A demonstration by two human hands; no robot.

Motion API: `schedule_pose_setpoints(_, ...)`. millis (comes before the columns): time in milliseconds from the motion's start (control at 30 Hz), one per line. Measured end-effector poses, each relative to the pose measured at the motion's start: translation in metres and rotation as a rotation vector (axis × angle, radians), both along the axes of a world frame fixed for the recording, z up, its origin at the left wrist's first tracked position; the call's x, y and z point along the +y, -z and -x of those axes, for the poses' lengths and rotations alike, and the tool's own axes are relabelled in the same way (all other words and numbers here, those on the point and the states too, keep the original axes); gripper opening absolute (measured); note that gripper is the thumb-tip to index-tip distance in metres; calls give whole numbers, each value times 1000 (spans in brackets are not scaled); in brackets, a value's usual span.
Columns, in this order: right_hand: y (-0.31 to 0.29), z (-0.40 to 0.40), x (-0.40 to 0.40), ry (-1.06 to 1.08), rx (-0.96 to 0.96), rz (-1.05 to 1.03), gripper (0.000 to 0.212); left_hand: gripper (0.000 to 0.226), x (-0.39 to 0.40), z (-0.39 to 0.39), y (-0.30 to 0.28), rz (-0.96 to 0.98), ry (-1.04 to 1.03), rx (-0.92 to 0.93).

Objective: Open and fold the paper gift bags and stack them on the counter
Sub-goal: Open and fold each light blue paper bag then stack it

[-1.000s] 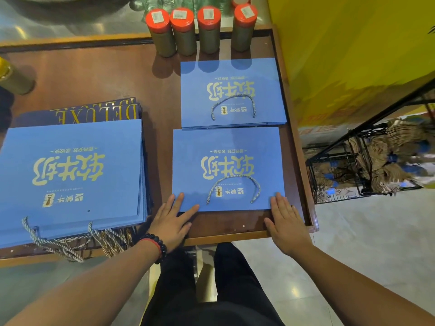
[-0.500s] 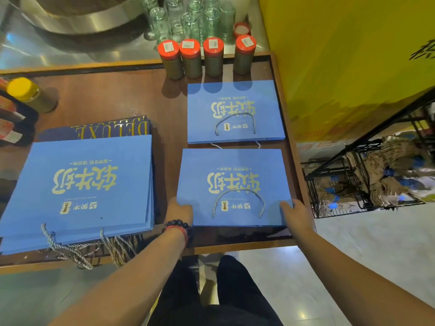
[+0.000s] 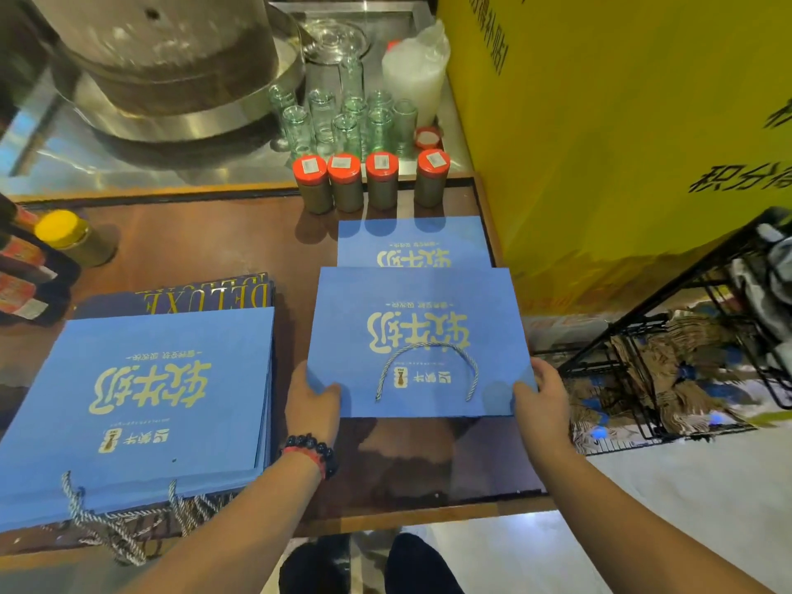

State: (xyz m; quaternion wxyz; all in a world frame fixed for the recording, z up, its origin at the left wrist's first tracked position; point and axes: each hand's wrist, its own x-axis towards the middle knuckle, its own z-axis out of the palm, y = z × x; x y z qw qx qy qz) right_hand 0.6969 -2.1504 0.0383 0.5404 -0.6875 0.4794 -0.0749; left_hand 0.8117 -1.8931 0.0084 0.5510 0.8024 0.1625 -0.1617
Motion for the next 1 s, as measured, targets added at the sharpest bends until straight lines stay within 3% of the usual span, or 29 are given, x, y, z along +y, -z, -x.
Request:
schedule_pose_setpoints(167,9,-52,-37,-177,65,22,43,31,-24,-53,-1,-12,42,102)
schedule_pose_setpoints(300,32,-79,-56,-198,131,73,41,21,-38,-87,10,-58,96,233)
schedule_pose_setpoints(567,52,-137,-76,-264,172,102,64,50,-65,-134,27,-86,276,74)
schedule_pose_setpoints(767,73,-162,-93,-453,254,161,67,75,-77,-156,46,-313,468,105)
schedule_pose_setpoints(1000,70,-156,-90,-576,410,304,64,52,-66,-149,42,-499,659,-7)
